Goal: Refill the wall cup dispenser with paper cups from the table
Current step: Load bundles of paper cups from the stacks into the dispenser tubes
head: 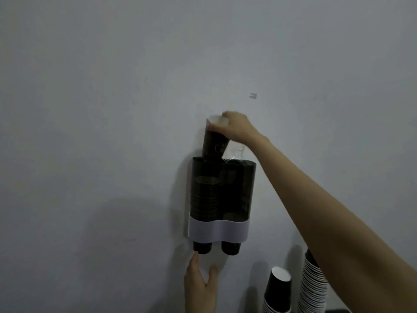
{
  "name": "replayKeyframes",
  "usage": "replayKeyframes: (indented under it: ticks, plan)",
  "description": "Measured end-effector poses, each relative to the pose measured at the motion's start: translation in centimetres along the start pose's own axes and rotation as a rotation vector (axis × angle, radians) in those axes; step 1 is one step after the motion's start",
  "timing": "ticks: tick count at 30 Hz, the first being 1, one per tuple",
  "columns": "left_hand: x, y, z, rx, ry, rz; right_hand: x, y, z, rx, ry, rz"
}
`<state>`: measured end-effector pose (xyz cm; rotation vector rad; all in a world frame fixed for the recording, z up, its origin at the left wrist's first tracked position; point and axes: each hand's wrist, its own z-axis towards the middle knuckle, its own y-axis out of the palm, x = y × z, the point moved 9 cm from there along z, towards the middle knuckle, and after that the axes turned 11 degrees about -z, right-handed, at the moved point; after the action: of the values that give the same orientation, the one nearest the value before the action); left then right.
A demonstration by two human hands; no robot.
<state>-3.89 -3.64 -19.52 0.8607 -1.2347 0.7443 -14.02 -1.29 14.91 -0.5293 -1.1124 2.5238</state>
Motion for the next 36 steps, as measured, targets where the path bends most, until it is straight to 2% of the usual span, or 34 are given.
replayKeyframes:
  ticks: [2, 7, 9, 11, 13, 18, 21, 23, 25, 27, 29, 32, 36]
  plan:
    - [0.3, -0.2, 0.6, 0.01, 0.036, 0.042, 0.2, 3.4, 0.7, -0.132, 0.0, -0.097]
    - [0.0, -0.4, 1.2, 0.007, 0.047, 0.087, 1.3, 9.8, -0.3, -0.435, 0.023, -0.085]
    - [-0.2, -0.5, 1.3, -0.001, 0.059, 0.103, 0.8, 10.3, -1.1, -0.461, -0.001, -0.121]
    - [-0.3, -0.5, 1.3, -0.003, 0.064, 0.119, -0.5, 9.0, -1.5, -0.347, -0.048, -0.05]
    - [-0.4, -0.5, 1.4, -0.005, 0.073, 0.129, -1.6, 6.8, -1.9, -0.154, -0.123, 0.07]
    - [-2.2, 2.1, 1.2, -0.116, 0.047, 0.147, 2.7, 4.1, -8.9, 0.217, -0.109, 0.376]
    - [-4.8, 5.3, 0.4, -0.231, -0.012, 0.179, 9.4, 5.5, -16.6, 0.356, 0.081, 0.552]
    - [-7.3, 7.7, -0.3, -0.327, -0.04, 0.249, 15.3, 8.8, -21.8, 0.366, 0.318, 0.617]
    - [-10.0, 9.8, -0.8, -0.423, -0.076, 0.322, 20.7, 13.3, -26.7, 0.263, 0.588, 0.633]
    - [-12.3, 11.5, -0.8, -0.498, -0.127, 0.379, 24.3, 17.8, -30.7, 0.104, 0.779, 0.624]
    - [-14.5, 13.1, -0.8, -0.556, -0.179, 0.405, 26.5, 21.3, -33.0, -0.034, 0.852, 0.549]
    - [-17.6, 15.4, 0.0, -0.611, -0.223, 0.419, 28.1, 26.1, -33.8, -0.14, 0.842, 0.52]
    - [-20.9, 16.7, 2.1, -0.581, -0.254, 0.465, 29.4, 30.6, -33.4, -0.145, 0.859, 0.554]
